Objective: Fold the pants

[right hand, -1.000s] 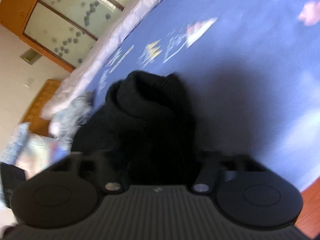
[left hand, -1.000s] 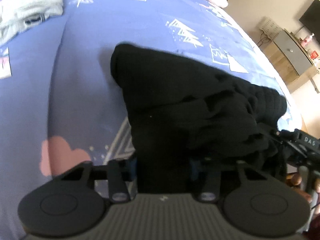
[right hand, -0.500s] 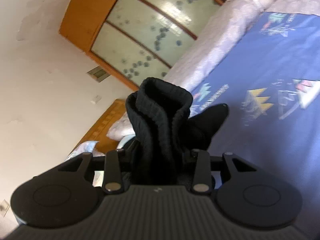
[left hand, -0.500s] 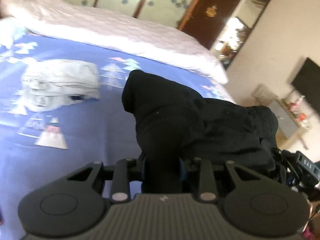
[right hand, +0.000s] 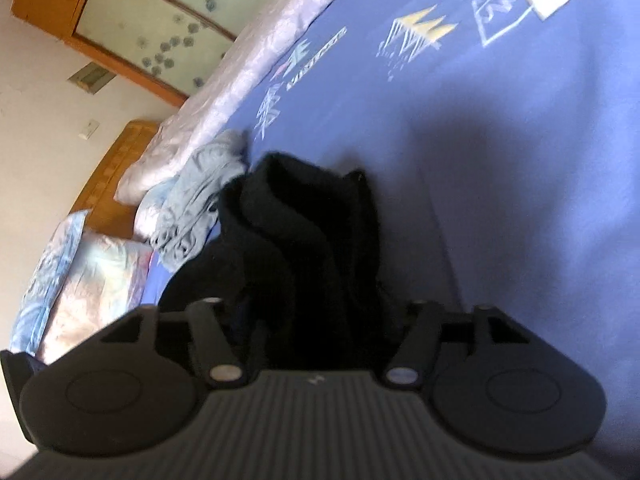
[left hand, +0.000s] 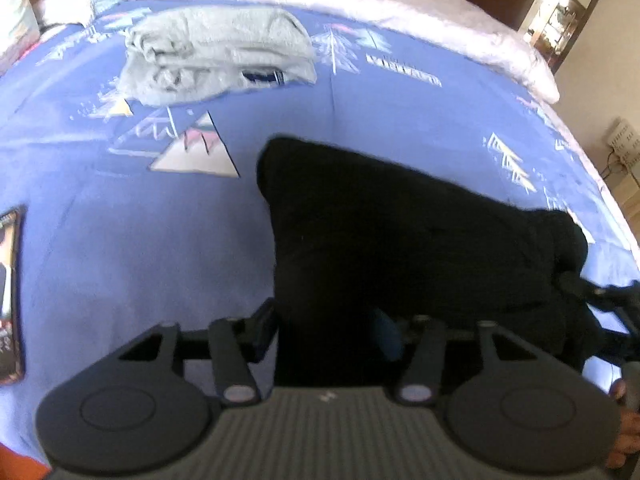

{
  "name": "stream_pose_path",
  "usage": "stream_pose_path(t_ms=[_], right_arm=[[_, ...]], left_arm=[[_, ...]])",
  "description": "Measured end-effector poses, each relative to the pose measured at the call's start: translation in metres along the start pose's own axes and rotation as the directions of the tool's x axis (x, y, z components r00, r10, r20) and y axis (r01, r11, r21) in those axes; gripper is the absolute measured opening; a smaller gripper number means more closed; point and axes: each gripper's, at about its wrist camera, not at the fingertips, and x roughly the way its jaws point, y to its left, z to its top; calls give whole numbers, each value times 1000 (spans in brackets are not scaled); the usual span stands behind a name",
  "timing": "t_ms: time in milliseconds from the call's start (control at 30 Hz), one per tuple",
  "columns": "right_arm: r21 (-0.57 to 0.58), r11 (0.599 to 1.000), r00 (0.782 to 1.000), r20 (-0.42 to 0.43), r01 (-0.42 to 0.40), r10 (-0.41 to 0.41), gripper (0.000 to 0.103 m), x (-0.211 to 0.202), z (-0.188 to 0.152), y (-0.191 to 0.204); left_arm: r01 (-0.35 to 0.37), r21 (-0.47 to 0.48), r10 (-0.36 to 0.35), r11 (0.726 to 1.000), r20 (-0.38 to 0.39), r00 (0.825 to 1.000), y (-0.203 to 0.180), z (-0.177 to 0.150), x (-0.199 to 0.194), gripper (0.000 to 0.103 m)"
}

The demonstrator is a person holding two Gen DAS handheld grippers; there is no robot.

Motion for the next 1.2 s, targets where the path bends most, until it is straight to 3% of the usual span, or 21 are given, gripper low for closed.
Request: stream_pose_path(t_ms=[67, 233, 367, 667, 800, 1200], right_arm=[[-9, 1000, 999, 43, -2, 2, 87, -10, 4, 0], [-11, 1000, 999, 34, 9, -9, 87, -1, -2, -4], [-31, 999, 997, -69, 38, -40, 88, 30, -16, 1], [-99, 994, 999, -6, -39, 39, 90, 27, -33, -7], [-168, 986, 999, 20, -24, 28, 90, 28, -41, -1], [-205, 978, 999, 26, -39, 45, 90, 33, -38, -4]], left_arm=[[-31, 6, 31, 999, 18, 999, 2, 1, -2, 72], [-94, 65, 92, 993, 26, 995, -10, -6, 2, 75], [-143, 113, 140, 983, 34, 990, -19, -13, 7, 76], [-136, 83, 134, 987, 24, 991, -6, -21, 14, 91], [-153, 96, 149, 984, 44, 988, -5, -26, 17, 98], [-142, 90, 137, 986, 59, 989, 0, -31, 18, 103]])
